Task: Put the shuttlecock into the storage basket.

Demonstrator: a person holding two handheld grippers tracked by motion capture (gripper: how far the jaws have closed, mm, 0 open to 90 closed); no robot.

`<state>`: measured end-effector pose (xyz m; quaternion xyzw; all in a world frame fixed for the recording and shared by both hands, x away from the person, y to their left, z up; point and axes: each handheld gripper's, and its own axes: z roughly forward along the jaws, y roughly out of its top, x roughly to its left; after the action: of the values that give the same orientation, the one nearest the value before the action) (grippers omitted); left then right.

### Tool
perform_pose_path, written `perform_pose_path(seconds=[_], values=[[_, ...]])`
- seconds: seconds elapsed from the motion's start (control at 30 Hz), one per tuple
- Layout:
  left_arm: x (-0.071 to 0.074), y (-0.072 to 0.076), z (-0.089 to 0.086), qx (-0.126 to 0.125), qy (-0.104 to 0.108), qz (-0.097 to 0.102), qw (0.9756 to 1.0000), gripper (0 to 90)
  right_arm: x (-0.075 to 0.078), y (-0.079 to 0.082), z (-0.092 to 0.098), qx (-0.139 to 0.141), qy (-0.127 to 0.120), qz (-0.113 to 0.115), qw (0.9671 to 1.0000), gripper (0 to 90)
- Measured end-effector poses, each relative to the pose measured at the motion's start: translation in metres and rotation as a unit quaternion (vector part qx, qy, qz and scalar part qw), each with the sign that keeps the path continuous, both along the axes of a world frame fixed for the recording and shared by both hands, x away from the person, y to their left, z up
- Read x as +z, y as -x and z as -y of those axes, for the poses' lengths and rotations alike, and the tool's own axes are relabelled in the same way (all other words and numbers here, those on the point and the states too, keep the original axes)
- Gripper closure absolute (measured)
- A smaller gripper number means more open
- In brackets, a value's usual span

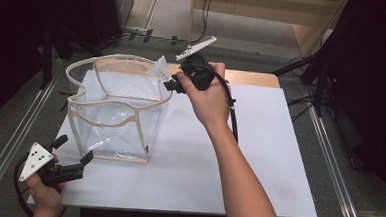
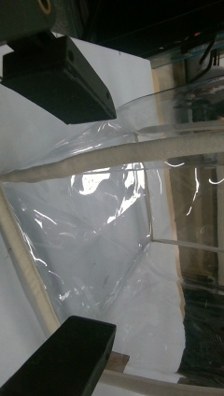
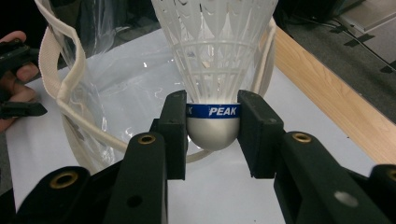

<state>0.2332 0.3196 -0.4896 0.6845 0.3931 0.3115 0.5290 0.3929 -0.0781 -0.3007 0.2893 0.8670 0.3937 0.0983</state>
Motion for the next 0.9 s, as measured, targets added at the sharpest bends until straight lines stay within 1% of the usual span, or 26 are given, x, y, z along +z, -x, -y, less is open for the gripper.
perform_pose_path(seconds=[0.17,0.47,0.53,0.57,0.6,0.63,0.67,0.73,0.77,0.8,0.9], values=[[0.000,0.000,0.000,0.000,0.000,0.000,1.0000,1.8,-0.001,-0.001,-0.004,0.006,-0.006,-0.003,1.0000,62.6],[0.000,0.000,0.000,0.000,0.001,0.000,1.0000,1.8,-0.004,-0.001,-0.012,0.016,-0.004,-0.006,0.9999,62.4],[0.000,0.000,0.000,0.000,0.001,0.000,1.0000,1.8,-0.006,-0.001,-0.013,0.021,-0.001,-0.012,0.9997,61.5],[0.000,0.000,0.000,0.000,0.001,0.000,1.0000,1.8,-0.006,-0.001,-0.014,0.023,0.003,-0.010,0.9997,58.0],[0.000,0.000,0.000,0.000,0.001,0.000,1.0000,1.8,-0.007,-0.001,-0.014,0.028,0.003,-0.009,0.9996,49.1],[0.000,0.000,0.000,0.000,0.002,-0.001,1.0000,1.8,-0.007,0.000,-0.014,0.033,0.000,-0.012,0.9994,43.8],[0.000,0.000,0.000,0.000,0.002,0.000,1.0000,1.8,-0.007,0.000,-0.014,0.034,-0.002,-0.010,0.9994,41.3],[0.000,0.000,0.000,0.000,0.001,-0.001,1.0000,1.8,-0.006,0.002,-0.013,0.024,0.000,-0.004,0.9997,36.1],[0.000,0.000,0.000,0.000,0.002,-0.001,1.0000,1.8,-0.005,0.002,-0.012,0.025,-0.003,-0.001,0.9997,34.6],[0.000,0.000,0.000,0.000,0.002,-0.001,1.0000,1.8,-0.005,0.003,-0.011,0.024,-0.008,-0.004,0.9997,32.6],[0.000,0.000,0.000,0.000,0.002,-0.001,1.0000,1.8,-0.004,0.004,-0.007,0.021,-0.012,-0.002,0.9997,24.8]])
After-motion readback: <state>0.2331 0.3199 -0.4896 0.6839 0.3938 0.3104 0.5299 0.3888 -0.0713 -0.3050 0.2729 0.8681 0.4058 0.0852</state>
